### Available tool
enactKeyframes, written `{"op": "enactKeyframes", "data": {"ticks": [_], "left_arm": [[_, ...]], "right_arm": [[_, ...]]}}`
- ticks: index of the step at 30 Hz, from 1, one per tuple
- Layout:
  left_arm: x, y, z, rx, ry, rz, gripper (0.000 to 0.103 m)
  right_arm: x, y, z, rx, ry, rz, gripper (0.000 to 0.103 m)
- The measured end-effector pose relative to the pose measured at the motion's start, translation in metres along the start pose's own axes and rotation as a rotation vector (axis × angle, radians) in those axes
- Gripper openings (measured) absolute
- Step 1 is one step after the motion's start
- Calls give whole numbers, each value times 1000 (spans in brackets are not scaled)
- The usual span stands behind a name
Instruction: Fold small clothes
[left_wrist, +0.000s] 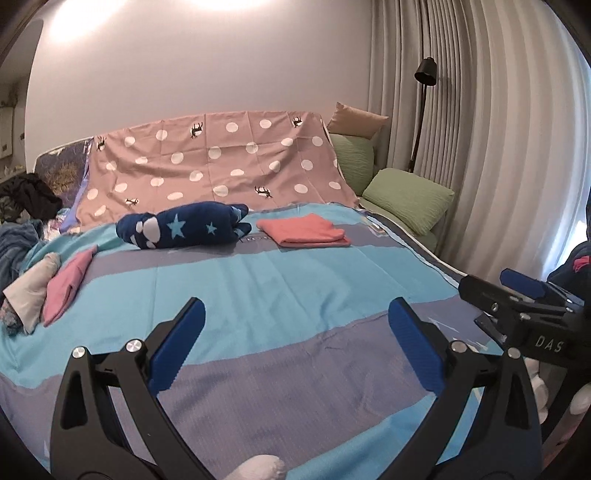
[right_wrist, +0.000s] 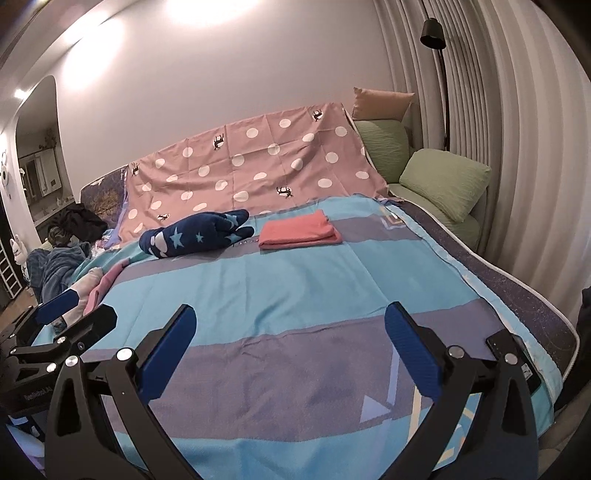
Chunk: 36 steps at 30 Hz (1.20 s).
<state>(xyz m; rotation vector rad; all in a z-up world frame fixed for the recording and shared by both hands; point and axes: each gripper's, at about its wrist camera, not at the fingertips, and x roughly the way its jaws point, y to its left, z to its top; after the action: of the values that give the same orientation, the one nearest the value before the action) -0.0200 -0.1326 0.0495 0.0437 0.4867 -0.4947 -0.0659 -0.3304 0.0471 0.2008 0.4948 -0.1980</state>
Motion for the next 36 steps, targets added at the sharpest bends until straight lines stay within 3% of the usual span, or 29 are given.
{"op": "enactKeyframes", "data": {"ticks": [3,8,13,36], "left_arm": [[2,1,-3,3,16,33,101],[9,3,-8,-30,49,11,101],[16,1,-9,-26,69,40,101],[29,-9,-13,-2,90,66,101]], "right_arm": [[-2,3,-2,-22,-5,-19,102],[0,0,-5,-19,12,-14,102],[6,-7,-8,-8,34,-18,102],[16,-11,-9,3,70,2,102]]}}
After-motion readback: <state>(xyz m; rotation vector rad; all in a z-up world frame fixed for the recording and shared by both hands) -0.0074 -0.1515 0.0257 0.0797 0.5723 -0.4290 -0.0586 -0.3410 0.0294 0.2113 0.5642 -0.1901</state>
